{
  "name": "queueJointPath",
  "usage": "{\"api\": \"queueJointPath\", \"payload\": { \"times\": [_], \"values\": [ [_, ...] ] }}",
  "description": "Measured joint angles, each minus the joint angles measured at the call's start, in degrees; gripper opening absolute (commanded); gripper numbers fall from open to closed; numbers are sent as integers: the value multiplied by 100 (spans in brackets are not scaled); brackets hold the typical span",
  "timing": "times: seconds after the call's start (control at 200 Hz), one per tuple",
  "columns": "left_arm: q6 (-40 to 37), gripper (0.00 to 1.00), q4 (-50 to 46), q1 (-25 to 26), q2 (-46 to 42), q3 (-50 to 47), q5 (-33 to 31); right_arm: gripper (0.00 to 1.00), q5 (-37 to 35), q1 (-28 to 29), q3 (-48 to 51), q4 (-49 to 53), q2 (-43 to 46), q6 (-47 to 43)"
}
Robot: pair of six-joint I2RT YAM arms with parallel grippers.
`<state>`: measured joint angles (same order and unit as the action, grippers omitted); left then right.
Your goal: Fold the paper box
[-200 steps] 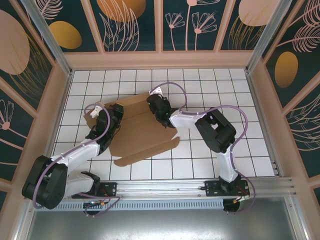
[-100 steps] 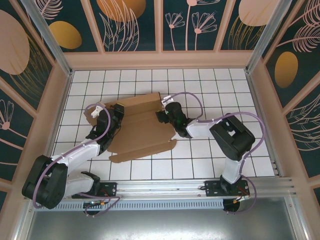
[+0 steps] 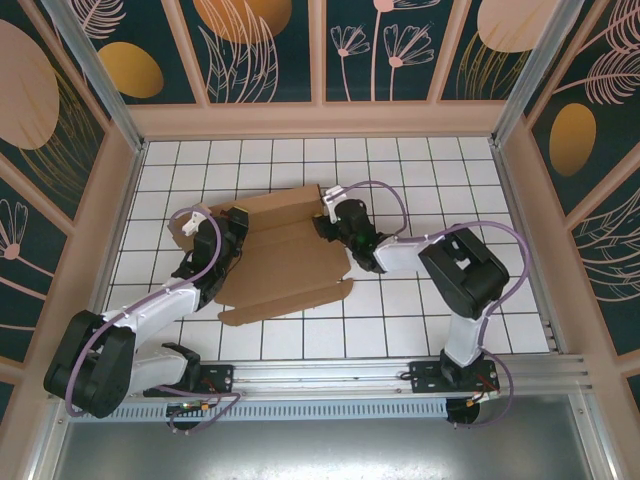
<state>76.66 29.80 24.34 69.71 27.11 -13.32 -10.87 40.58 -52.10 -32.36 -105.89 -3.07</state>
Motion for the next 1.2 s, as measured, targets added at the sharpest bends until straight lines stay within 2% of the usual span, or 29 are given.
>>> {"api": "queueJointPath", "payload": {
  "times": [0.195, 0.305, 0.405, 0.54, 0.651, 0.691, 0.771, 0.871, 0.921, 1.046, 1.201],
  "values": [
    [20, 0, -46, 0, -2, 28, -2, 40, 22, -24, -444, 179, -413, 57],
    [59, 0, -101, 0, -2, 68, -2, 24, -26, -24, -643, 297, -566, 205],
    [111, 0, -114, 2, -2, 81, -2, 13, -133, 0, -769, 350, -660, 337],
    [170, 0, -149, 2, -2, 109, 2, 5, -470, 109, -826, 387, -680, 487],
    [212, 0, -162, 0, 0, 129, 0, 8, -776, 188, -872, 428, -684, 544],
    [214, 0, -166, 0, 0, 133, 0, 16, -852, 205, -885, 431, -684, 560],
    [236, 0, -177, 0, 2, 144, 20, 39, -1010, 225, -901, 442, -693, 535],
    [254, 0, -188, 0, 33, 153, 52, 54, -1137, 210, -756, 352, -675, 389],
    [254, 0, -197, 0, 37, 157, 74, 57, -1084, 188, -503, 131, -595, 284],
    [251, 0, -212, 31, 37, 164, 236, 59, -765, 63, 232, -247, -168, 118],
    [254, 0, -168, 59, 122, 223, 415, 46, -361, -111, 483, -404, 48, -37]
  ]
}}
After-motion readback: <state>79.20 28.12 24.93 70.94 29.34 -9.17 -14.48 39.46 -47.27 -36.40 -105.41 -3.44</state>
